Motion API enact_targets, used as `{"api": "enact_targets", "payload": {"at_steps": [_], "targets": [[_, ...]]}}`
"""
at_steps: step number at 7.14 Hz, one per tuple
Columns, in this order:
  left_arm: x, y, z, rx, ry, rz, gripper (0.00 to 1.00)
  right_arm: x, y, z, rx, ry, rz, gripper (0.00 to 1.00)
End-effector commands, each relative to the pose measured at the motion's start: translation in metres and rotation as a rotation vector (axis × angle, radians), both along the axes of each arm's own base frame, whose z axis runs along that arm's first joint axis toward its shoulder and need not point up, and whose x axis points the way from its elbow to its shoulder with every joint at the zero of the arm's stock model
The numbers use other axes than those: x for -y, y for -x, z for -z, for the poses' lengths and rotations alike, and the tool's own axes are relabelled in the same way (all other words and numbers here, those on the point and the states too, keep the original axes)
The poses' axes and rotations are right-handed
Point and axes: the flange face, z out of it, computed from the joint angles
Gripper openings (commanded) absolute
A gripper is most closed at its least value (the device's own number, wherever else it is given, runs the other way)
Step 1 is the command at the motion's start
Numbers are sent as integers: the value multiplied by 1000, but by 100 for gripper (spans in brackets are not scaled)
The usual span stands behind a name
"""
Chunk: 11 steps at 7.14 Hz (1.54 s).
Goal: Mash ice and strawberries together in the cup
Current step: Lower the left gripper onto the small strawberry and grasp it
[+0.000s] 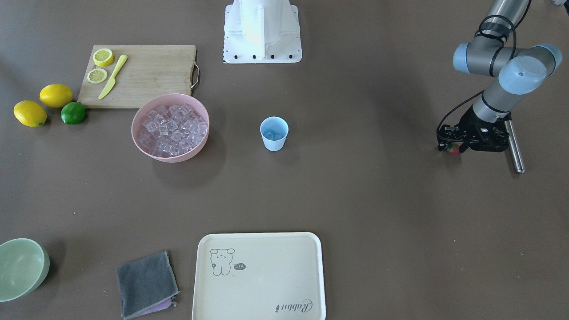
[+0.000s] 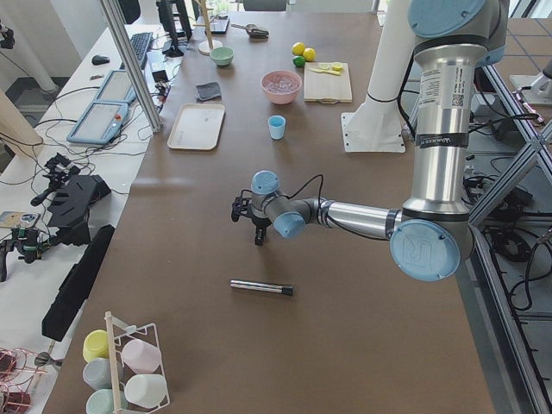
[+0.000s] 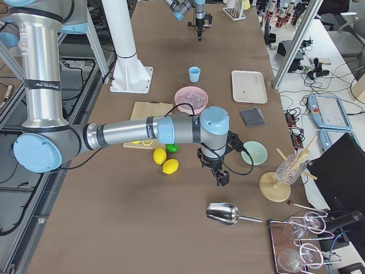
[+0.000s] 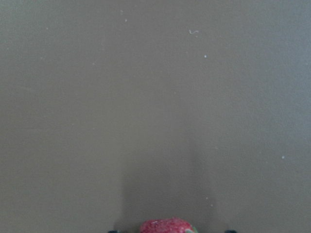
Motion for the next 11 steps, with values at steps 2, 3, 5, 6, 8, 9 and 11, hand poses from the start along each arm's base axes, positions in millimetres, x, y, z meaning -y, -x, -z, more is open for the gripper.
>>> {"api": "enact_targets", "payload": {"at_steps": [2,3,5,6,8,9,11], "targets": [[3,4,2,1,-3,7,0,1,0,0,-2,-3,2,100],[8,10,6,-3,-12,16,0,0,0,-2,-2,3,2,100],[13,17,5,4,-5,32,0,0,0,-3,-2,3,2,100],[18,16,12,4,-3,34,0,0,0,-4,-2,5,2,100],[45,-6,88,14,11,38,0,-1,-1,-9,-6,12,6,100],[61,-20,144,21,29,47,0,0,-1,-19,-6,26,14,100],[72,-58,232,-47,100,127,0,3,-1,-34,-7,51,20,100]]}}
